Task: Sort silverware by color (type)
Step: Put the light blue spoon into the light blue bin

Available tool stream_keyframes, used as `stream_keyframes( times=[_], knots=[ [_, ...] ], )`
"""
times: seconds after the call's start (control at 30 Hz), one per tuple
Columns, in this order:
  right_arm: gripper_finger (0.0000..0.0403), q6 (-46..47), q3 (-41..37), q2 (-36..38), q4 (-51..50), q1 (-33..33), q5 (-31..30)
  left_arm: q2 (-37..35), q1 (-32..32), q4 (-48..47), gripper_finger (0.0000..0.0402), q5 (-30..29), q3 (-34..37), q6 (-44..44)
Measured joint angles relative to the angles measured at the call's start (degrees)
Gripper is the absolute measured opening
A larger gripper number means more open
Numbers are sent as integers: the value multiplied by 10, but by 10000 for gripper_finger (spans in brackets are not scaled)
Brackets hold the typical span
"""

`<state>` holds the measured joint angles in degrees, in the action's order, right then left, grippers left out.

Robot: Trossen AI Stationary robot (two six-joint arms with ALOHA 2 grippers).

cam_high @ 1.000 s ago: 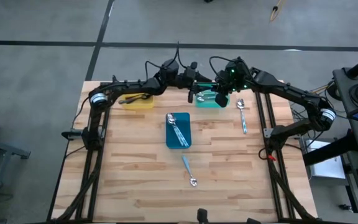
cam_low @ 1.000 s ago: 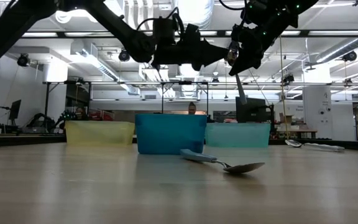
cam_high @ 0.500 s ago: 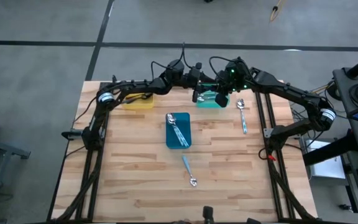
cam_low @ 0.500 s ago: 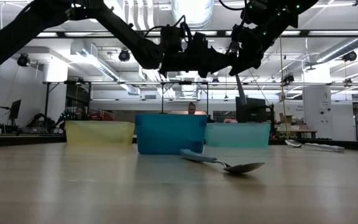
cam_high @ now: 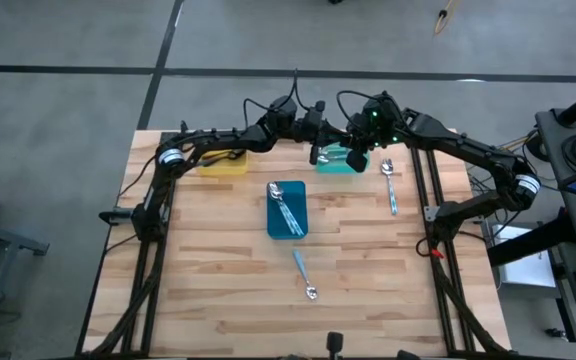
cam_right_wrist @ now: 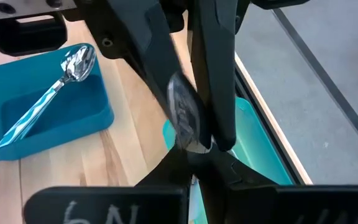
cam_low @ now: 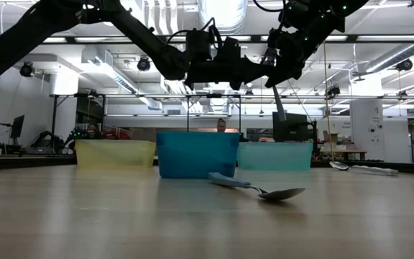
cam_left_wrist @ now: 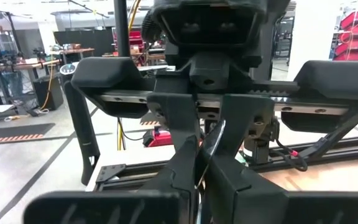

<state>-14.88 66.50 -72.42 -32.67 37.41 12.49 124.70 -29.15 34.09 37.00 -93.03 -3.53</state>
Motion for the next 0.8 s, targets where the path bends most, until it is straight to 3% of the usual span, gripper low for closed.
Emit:
stream_keyframes(
  times=[0.33,0.5,0.7,0.8],
  knots=[
    [23,21,0,0,6,0,-5,0,-6,-2,1,-8,0,58],
    [76,36,0,0,26,0,-20,0,-16,-4,1,-18,0,86],
    [139,44,5,0,34,0,-106,-1,-23,-5,1,-46,1,93],
    [159,48,14,0,34,0,-115,-3,-28,-9,1,-62,1,97]
  ],
)
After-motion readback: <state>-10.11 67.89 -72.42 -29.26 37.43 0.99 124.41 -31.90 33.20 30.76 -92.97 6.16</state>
